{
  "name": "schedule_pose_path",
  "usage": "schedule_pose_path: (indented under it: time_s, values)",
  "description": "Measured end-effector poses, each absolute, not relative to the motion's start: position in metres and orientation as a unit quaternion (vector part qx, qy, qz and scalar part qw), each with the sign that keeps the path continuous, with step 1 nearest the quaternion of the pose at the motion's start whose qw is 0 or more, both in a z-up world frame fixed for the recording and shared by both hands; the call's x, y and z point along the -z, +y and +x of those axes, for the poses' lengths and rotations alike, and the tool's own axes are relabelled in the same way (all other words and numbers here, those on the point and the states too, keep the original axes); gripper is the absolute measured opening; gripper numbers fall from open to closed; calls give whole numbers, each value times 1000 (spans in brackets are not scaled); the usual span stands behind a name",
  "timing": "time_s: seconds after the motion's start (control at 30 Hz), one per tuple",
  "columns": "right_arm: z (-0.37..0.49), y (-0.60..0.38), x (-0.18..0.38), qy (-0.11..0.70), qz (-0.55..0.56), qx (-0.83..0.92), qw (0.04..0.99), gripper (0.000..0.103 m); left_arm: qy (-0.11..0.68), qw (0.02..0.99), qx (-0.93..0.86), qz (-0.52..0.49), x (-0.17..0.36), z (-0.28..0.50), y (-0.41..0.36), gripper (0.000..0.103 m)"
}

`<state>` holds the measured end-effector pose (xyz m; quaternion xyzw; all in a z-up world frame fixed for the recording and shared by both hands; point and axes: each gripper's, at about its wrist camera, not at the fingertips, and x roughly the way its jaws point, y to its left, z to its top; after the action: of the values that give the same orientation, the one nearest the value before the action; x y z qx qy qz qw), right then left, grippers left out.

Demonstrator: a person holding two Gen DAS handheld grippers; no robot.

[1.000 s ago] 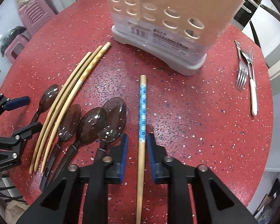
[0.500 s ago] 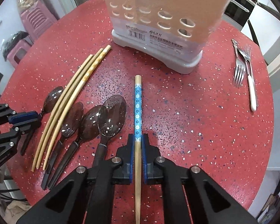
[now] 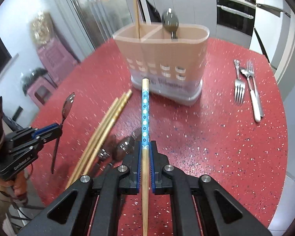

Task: Organize utensils
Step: 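Carry the chopstick with the right tool while the left tool carries the spoon into the holder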

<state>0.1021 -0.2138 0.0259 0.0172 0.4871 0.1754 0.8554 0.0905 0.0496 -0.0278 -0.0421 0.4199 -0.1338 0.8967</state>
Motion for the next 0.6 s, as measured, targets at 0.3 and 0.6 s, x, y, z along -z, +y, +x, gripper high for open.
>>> schedule_pose_path:
  time_s: [0.3, 0.6]
  values:
    - [92, -216, -70, 428, 48, -181, 884, 8, 348, 925, 135, -66, -22, 100, 40, 35]
    - [116, -219, -109, 377, 77, -173, 907, 8, 291, 942, 149, -83, -66, 140, 22, 35]
